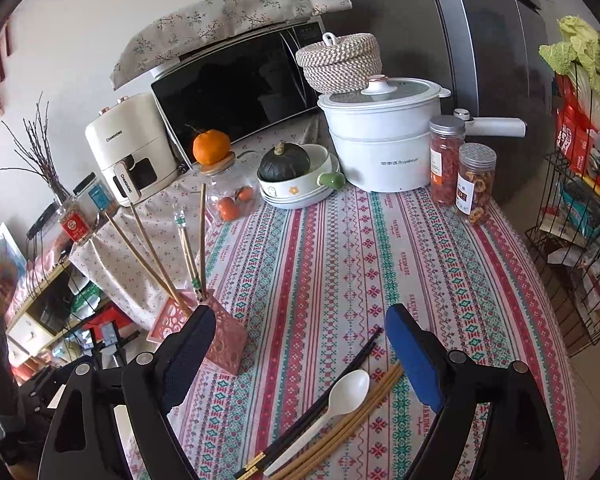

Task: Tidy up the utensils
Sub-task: 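Grasp the white spoon with the left gripper while the right gripper grasps the red spoon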

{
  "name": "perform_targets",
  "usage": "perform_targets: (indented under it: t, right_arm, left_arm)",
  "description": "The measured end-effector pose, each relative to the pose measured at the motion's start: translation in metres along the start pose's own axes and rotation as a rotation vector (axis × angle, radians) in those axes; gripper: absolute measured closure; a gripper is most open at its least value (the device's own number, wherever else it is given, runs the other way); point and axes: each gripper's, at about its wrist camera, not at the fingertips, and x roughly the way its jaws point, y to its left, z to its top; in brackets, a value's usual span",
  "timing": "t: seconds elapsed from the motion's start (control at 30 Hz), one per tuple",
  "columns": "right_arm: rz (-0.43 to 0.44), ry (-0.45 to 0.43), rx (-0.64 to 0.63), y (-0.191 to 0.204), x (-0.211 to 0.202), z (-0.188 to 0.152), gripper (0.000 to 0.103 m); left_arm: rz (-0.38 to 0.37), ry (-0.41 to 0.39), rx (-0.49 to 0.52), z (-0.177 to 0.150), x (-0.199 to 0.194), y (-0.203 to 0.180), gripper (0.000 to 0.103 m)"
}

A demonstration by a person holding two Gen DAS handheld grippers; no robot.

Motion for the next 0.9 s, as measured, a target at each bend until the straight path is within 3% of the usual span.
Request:
perform_targets:
  t: [0.37, 0.6, 0.7, 0.77, 0.9]
  right_arm:
    - [-0.166, 0.281, 0.037, -0.059, 0.017, -0.034, 0.013]
    - [-0.218, 0.367, 0.033, -0.086, 0.024, -0.047, 0.013]
    - [-0.219, 0.379, 0.037, -0.093, 0.023, -0.048, 0.013]
    - [-0.223, 0.384, 0.034, -0.098, 0.022, -0.049, 0.013]
    - [-0.225, 0.397, 0.035, -0.107, 0.020, -0.051, 0.013]
  left_arm:
    - [-0.015, 0.130, 0.148, -0.010, 0.032, -0.055, 0.006]
    - [-0.053, 0.227, 0.219, -0.015, 0.064, -0.097, 0.008]
    - [-0.104, 0.263, 0.227, -0.013, 0.076, -0.112, 0.026]
    - [-0.141, 0.292, 0.226, -0.010, 0.086, -0.120, 0.043]
    - [-0.186, 0.339, 0.223, -0.006, 0.104, -0.135, 0.060]
